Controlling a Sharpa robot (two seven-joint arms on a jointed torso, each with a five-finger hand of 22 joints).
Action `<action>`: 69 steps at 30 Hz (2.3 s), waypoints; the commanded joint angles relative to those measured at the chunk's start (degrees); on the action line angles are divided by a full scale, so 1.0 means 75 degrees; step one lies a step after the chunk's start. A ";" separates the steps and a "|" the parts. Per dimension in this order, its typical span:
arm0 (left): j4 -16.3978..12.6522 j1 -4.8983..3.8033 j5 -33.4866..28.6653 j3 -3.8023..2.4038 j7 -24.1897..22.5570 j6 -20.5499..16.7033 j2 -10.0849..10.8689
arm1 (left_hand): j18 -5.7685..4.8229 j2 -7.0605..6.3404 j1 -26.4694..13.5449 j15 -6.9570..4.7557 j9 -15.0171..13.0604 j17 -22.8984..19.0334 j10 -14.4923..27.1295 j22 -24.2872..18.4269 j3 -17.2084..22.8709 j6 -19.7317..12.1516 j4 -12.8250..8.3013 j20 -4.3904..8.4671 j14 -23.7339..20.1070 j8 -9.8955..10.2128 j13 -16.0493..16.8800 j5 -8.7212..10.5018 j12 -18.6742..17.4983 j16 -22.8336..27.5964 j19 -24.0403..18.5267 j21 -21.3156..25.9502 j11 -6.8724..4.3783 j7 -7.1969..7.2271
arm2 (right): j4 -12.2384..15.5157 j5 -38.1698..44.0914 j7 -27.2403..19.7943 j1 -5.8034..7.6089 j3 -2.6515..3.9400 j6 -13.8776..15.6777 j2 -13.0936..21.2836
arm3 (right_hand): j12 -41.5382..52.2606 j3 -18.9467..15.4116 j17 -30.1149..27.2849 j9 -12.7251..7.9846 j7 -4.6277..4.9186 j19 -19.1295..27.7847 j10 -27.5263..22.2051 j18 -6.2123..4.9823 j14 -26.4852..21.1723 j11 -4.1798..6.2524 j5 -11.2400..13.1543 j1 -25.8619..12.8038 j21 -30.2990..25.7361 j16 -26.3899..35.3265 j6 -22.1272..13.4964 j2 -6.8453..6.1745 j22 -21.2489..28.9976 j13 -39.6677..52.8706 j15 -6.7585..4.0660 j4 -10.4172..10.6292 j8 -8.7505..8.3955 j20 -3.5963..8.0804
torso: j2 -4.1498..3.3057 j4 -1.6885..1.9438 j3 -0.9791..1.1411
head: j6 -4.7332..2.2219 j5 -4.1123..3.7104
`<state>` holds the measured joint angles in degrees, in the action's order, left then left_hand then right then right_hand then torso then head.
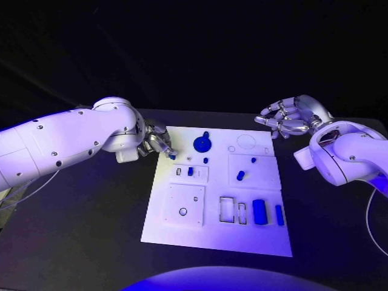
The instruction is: Assemble the parts on the task board
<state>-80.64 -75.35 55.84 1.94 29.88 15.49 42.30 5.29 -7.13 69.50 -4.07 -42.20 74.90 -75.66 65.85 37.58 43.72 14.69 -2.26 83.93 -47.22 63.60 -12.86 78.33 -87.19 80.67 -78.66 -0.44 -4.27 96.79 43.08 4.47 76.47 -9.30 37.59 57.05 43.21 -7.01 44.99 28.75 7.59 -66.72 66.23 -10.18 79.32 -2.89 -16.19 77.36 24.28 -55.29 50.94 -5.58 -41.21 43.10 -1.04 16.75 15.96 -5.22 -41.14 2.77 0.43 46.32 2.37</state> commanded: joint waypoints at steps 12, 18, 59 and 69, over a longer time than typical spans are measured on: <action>-0.0965 0.0350 0.0592 0.0006 -0.0303 -0.0839 0.0424 | -0.0093 -0.0149 -0.0106 0.0029 -0.0040 0.0861 -0.0073 0.0115 0.1455 0.0097 -0.1296 -0.0011 0.0545 -0.0095 -0.0051 -0.0041 -0.0041 -0.0038 0.0026 -0.0037 -0.0005 0.0057 | -0.0013 0.0039 -0.0075 -0.0038 0.0001 -0.0072 0.0005 | 0.0048 -0.0037 0.0003 -0.0007 -0.0016 -0.0070 -0.0007 -0.0036 0.0049 0.0018 0.0010 -0.0035 -0.0061 0.0049 -0.0055 0.0027 0.0023 -0.0020 -0.0016 -0.0002 0.0055 -0.0013 | 0.0014 0.0013 -0.0026 | 0.0029 0.0039; -0.1111 0.0484 0.0898 0.0010 -0.0284 -0.1031 0.0415 | -0.0095 -0.0197 -0.0140 0.0022 -0.0049 0.0865 -0.0072 0.0131 0.1581 0.0117 -0.1346 -0.0003 0.0547 -0.0110 -0.0102 -0.0045 -0.0069 -0.0040 0.0034 -0.0048 -0.0012 0.0062 | -0.0017 0.0039 -0.0075 -0.0052 0.0001 -0.0075 0.0010 | 0.0050 -0.0038 -0.0001 -0.0008 -0.0016 -0.0072 -0.0010 -0.0036 0.0048 0.0018 0.0010 -0.0033 -0.0067 0.0061 -0.0058 0.0027 0.0027 -0.0025 -0.0016 -0.0002 0.0058 -0.0013 | 0.0004 0.0008 -0.0012 | 0.0003 0.0044; -0.1138 0.0540 0.1926 0.0085 -0.0192 -0.0569 0.0232 | -0.0099 -0.0297 -0.0195 0.0015 -0.0064 0.0863 -0.0077 0.0153 0.1758 0.0158 -0.1431 0.0005 0.0547 -0.0136 -0.0178 -0.0049 -0.0108 -0.0039 0.0042 -0.0060 -0.0025 0.0073 | -0.0021 0.0034 -0.0077 -0.0068 0.0001 -0.0103 0.0009 | 0.0054 -0.0039 0.0007 -0.0010 -0.0015 -0.0076 -0.0013 -0.0036 0.0050 0.0018 0.0010 -0.0031 -0.0074 0.0065 -0.0062 0.0030 0.0033 -0.0031 -0.0016 -0.0002 0.0062 -0.0012 | 0.0000 0.0009 -0.0007 | 0.0114 0.0053; -0.1145 0.0551 0.1930 0.0097 -0.0188 -0.0532 0.0228 | -0.0099 -0.0310 -0.0201 0.0015 -0.0066 0.0862 -0.0075 0.0150 0.1778 0.0164 -0.1442 0.0005 0.0547 -0.0140 -0.0193 -0.0050 -0.0115 -0.0039 0.0041 -0.0059 -0.0026 0.0073 | -0.0025 0.0031 -0.0084 -0.0069 0.0001 -0.0106 -0.0003 | 0.0054 -0.0039 0.0007 -0.0010 -0.0015 -0.0076 -0.0013 -0.0036 0.0050 0.0018 0.0010 -0.0031 -0.0074 0.0065 -0.0062 0.0030 0.0033 -0.0031 -0.0016 -0.0002 0.0062 -0.0012 | 0.0005 0.0008 -0.0008 | 0.0124 0.0069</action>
<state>-89.08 -71.27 69.85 2.64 28.64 10.30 44.07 5.28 -9.28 67.58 -4.07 -42.58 74.90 -75.78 66.95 40.80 44.68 13.68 -2.26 83.93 -48.06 62.20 -13.09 77.84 -87.19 80.67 -78.93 -0.61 -3.78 96.59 43.06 4.41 75.99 -9.30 37.50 57.08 43.43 -7.01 44.95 28.74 7.59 -66.92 66.23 -10.18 79.32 -2.89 -16.19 77.36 24.06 -54.97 50.94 -5.58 -41.03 42.93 -1.04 16.75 16.18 -5.43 -41.13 2.82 0.38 47.21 2.86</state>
